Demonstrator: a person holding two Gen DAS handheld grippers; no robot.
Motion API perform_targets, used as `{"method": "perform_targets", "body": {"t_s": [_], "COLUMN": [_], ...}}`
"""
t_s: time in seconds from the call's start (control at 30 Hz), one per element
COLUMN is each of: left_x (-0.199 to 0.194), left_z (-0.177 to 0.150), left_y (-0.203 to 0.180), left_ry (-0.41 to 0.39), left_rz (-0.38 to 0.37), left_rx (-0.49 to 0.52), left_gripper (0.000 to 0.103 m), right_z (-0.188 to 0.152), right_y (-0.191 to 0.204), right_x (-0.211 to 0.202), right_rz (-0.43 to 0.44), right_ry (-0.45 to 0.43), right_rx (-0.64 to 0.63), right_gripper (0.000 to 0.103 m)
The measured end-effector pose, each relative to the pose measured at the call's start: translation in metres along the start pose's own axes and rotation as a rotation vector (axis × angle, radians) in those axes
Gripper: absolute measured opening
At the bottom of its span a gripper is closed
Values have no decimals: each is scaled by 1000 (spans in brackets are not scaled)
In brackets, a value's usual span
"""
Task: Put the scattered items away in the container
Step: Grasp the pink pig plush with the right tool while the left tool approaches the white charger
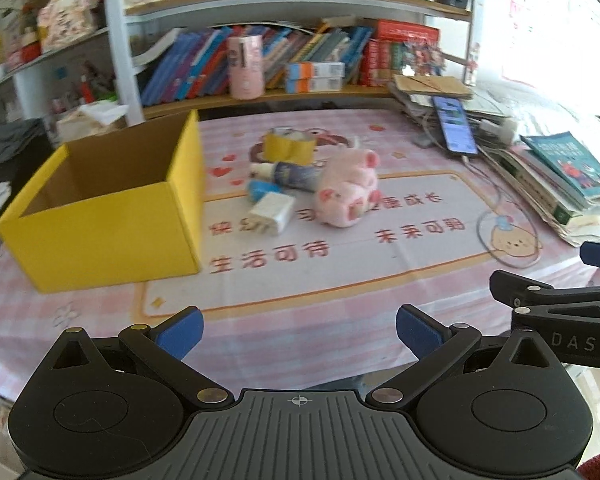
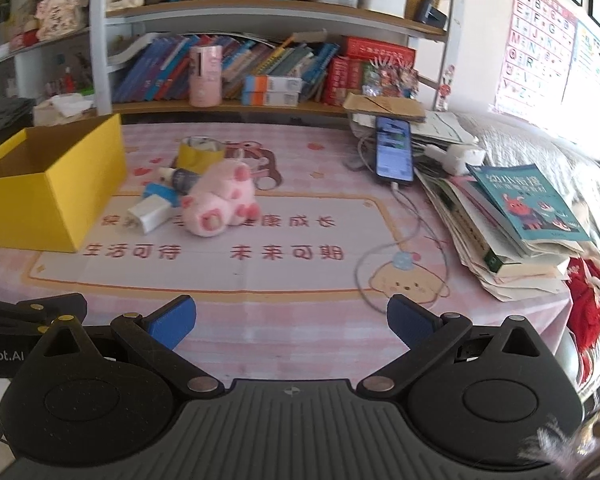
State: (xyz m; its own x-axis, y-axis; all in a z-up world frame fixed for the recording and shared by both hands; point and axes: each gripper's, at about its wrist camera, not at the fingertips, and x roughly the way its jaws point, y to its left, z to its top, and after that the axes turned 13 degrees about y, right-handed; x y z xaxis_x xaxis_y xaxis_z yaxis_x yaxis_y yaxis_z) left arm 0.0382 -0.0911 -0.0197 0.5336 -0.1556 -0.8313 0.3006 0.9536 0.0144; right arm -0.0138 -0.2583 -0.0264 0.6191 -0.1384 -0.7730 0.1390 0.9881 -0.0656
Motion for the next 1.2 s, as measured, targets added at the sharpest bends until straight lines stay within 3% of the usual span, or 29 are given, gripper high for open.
{"method": "perform_targets", "body": {"t_s": [0.23, 0.57, 0.87, 1.2], "left_x": [15, 46, 69, 87], "left_z": [15, 49, 75, 98], "left_y": [-11, -20, -21, -15], "left_ry": [-1, 12, 47, 85], "left_rz": [-26, -20, 39, 126], "left_rx": [14, -3, -24, -61], "left_gripper": [102, 90, 80, 72], "right_z": [13, 54, 91, 130], "right_y": [-14, -27, -35, -22], "right_x": [19, 57, 88, 116], "right_rz": [0, 32, 94, 223], "right_ry": [25, 44, 58, 53], "right_rx": [-3, -45, -79, -168], "right_gripper": [102, 101, 98, 98]}}
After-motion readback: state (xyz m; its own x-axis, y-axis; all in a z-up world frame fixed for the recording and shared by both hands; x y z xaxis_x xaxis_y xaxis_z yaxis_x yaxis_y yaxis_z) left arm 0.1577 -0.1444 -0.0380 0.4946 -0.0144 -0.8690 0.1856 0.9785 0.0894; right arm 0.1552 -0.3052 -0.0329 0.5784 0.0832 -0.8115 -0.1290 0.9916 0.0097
